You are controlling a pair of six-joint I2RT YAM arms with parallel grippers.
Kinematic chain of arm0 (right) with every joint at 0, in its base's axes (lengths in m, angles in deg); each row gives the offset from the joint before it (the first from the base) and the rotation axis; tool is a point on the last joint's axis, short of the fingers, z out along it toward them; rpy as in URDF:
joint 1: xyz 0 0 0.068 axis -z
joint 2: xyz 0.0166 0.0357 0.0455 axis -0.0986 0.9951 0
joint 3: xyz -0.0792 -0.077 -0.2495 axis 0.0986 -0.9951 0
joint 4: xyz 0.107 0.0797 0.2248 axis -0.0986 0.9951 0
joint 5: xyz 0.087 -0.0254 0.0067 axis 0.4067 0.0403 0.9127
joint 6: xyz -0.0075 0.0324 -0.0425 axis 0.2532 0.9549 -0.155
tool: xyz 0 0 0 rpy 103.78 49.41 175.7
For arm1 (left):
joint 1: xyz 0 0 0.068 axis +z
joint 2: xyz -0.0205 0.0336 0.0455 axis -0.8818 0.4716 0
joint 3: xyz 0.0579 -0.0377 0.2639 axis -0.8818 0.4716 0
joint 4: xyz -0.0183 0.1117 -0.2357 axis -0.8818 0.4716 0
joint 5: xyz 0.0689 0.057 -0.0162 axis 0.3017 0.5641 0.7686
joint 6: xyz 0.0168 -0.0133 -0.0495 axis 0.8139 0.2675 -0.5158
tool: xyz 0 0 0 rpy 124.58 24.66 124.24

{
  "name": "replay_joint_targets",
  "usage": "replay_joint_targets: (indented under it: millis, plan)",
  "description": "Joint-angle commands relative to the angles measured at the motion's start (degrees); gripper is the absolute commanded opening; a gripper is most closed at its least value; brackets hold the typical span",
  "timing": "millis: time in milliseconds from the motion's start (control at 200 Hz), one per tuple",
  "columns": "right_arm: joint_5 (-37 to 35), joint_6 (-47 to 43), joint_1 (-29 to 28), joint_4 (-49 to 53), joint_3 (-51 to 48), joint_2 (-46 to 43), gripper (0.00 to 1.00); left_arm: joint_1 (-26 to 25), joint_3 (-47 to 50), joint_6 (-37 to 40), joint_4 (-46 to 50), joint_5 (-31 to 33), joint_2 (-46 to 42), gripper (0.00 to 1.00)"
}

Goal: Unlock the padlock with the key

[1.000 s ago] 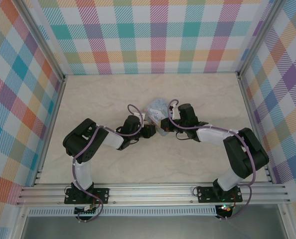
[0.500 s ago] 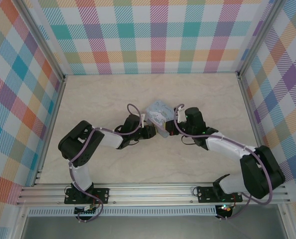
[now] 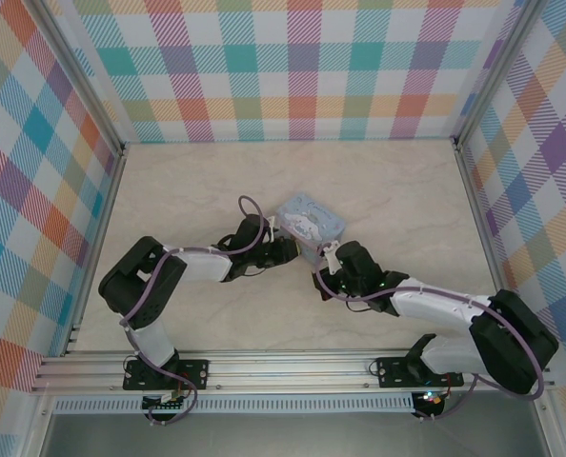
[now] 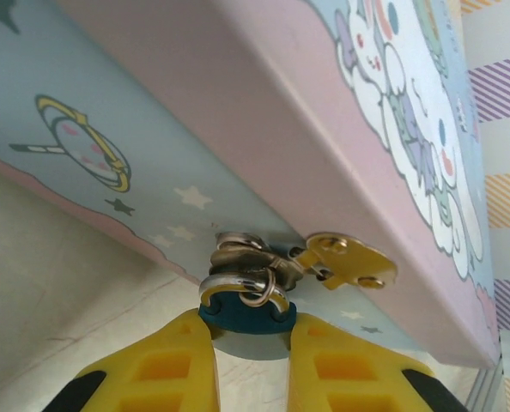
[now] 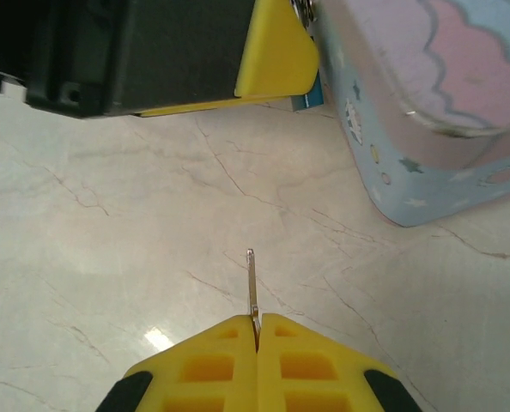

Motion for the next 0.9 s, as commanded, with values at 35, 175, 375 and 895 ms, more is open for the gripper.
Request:
replay_joint_targets:
  millis: [35,175,375,895]
  plan:
    - [-3.24,-3.15,-0.82,-0.38,1.30,3.86,0.00,-1.20,-2.02,-1.18,1.29,-0.67,-2.21,0.16]
    - [-2.70,-3.07,-0.82,-2.18,1.79,5.03,0.00,-1.28,-1.82,-0.79,1.12,0.55,-0.88,0.16]
    - [-3.64,-4.45,-0.89,-2.55,2.10,5.38,0.00,-1.29,-1.70,-2.33,0.05,0.02,-1.03,0.16]
    - [3.25,-2.96,-0.12,-3.81,1.91,-0.69,0.00,0.06,2.35,11.36,1.96,6.92,-7.27,0.47]
